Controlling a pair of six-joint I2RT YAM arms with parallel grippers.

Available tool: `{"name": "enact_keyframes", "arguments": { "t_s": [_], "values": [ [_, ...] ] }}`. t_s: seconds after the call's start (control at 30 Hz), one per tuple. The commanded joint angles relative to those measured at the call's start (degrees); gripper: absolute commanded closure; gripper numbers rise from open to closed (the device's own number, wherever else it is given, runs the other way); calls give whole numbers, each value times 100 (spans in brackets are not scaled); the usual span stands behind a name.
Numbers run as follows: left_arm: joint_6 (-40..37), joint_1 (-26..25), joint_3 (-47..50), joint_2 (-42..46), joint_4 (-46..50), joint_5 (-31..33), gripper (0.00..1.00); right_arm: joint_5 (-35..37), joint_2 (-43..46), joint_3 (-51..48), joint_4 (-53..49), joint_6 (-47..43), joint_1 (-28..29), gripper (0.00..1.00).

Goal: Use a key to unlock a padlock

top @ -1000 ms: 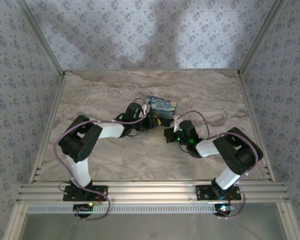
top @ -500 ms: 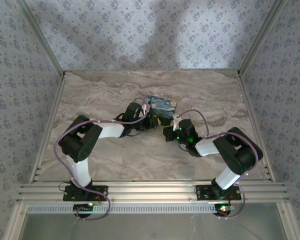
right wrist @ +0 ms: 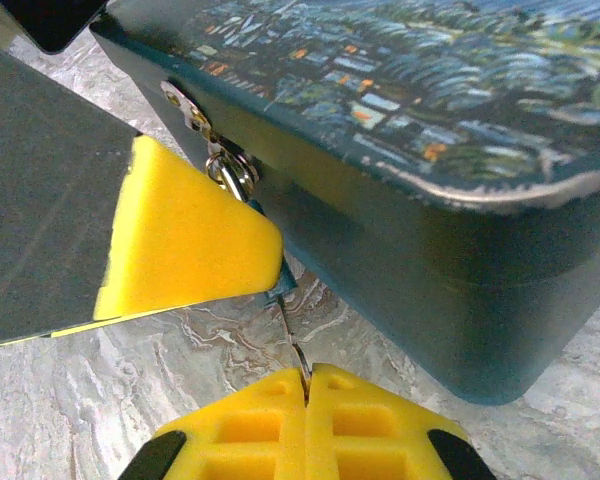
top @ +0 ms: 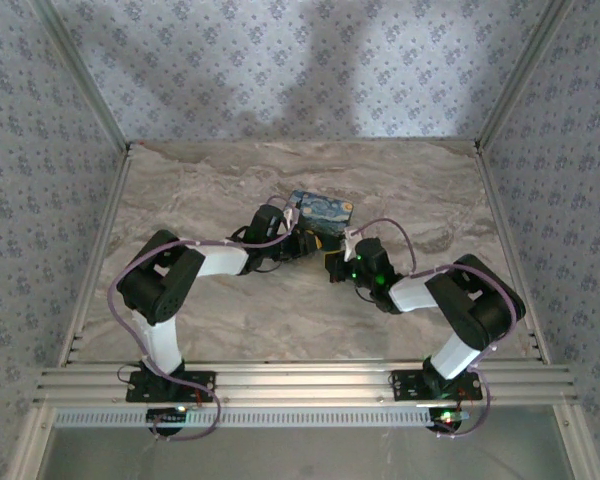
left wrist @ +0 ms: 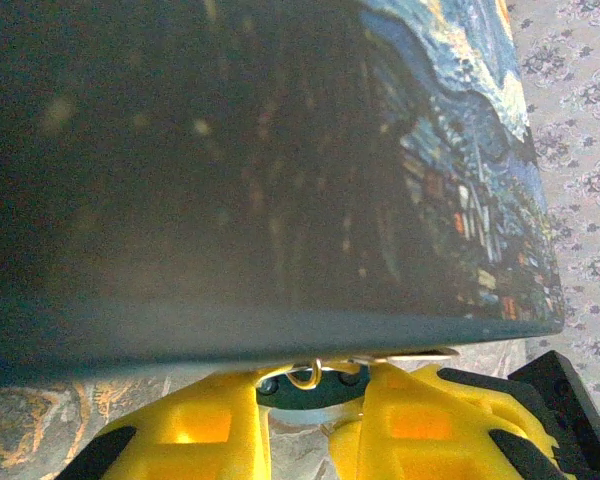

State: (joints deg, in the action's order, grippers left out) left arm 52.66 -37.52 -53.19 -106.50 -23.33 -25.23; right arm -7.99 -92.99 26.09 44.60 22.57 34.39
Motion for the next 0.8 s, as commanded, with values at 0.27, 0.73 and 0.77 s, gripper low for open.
{"name": "enact_keyframes", "arguments": {
  "t_s": [0.27,0.73,0.77],
  "values": [
    [282,-110,-82,234,92,-211,79,782,-62,147,529,-537,277,100],
    [348,-188,-135,322,196,-262,79,402,-202,151,844,-602,274,100],
    [359,-187,-135,323,180,-274,79,295,-210,155,874,-563,255,100]
  ]
}}
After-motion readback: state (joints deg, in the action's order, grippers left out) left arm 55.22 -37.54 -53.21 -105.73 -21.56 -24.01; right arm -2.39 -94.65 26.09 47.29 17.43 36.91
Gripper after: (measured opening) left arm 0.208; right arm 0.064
